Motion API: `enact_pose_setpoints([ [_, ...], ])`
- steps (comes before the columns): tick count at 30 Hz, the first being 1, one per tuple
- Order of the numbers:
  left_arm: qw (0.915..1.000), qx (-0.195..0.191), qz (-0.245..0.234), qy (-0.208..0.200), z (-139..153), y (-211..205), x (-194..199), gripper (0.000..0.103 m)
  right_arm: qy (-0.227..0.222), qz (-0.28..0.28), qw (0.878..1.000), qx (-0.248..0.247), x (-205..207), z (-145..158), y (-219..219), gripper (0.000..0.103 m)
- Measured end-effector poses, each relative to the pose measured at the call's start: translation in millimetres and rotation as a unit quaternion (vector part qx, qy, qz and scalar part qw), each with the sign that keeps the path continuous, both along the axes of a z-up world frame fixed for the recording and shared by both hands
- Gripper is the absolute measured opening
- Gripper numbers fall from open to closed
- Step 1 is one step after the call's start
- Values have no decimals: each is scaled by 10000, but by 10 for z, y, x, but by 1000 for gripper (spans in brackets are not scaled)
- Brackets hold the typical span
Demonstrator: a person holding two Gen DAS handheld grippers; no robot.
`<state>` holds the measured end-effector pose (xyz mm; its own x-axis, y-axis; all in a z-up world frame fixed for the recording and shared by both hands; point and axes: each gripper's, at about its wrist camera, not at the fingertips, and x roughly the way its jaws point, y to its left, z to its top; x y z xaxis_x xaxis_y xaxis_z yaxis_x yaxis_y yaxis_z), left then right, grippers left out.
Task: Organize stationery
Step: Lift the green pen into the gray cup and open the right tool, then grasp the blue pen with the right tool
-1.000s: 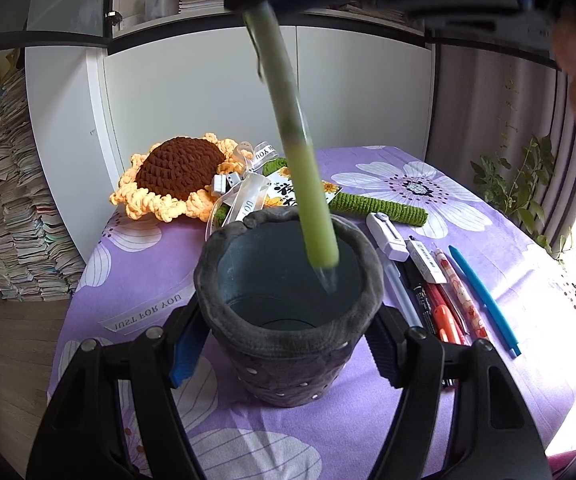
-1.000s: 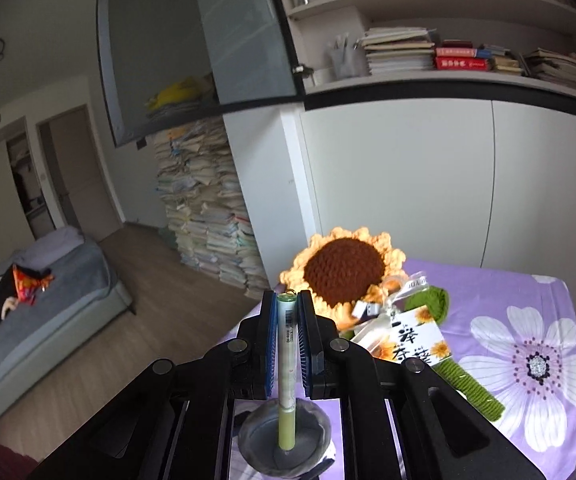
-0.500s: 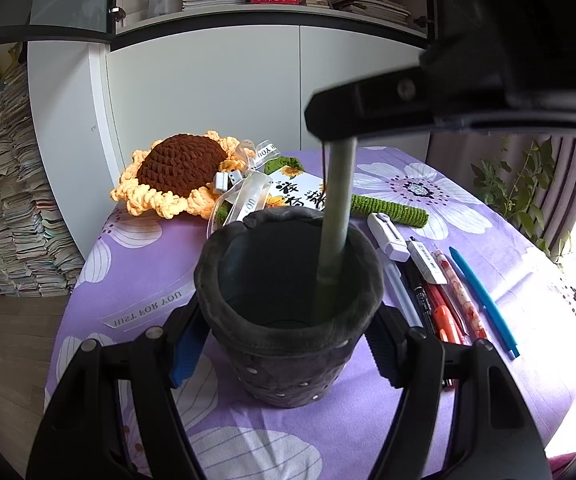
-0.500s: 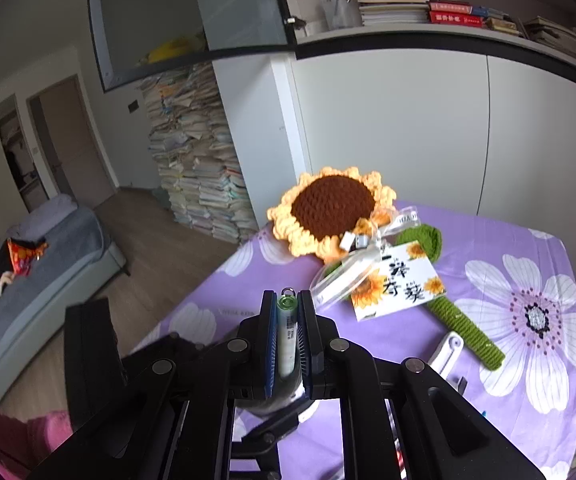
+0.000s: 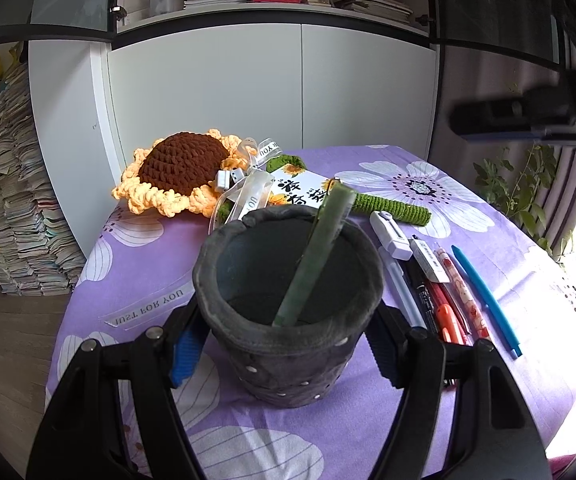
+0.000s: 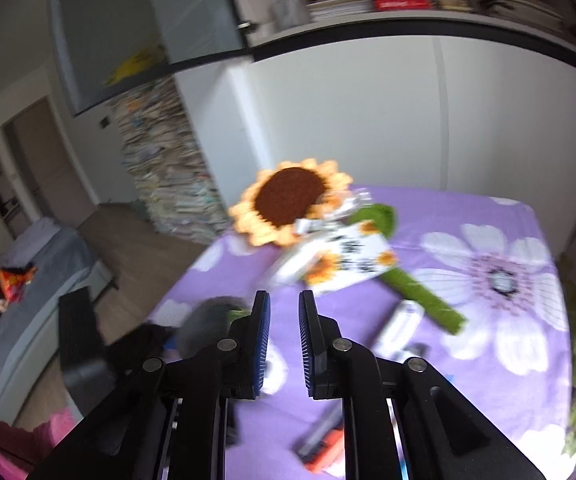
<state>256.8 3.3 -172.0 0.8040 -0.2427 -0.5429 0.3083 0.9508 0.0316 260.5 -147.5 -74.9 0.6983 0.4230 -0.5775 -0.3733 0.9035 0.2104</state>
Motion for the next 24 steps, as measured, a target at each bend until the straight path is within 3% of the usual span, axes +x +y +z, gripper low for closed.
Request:
enact_pose_setpoints([
  [3,10000,-2,11,-2,0,3,1,70,470,-913,9935,-487,115,-158,-364,24],
  [5,10000,-5,18,3,1,2,6,70,1012,-1468,9817,-665,233,-358,-596,24],
  [8,10000,14,22,2,-1,-2,0,69,1761,-1818,9655,-619,385,-676,-807,24],
  [10,10000,32,19,-6,0,-5,-5,69,2062,-1776,9611,-473,448,-847,-862,24],
  [24,10000,40,17,-15,0,-3,3,69,2297,-1794,9532,-806,659,-1120,-743,24],
])
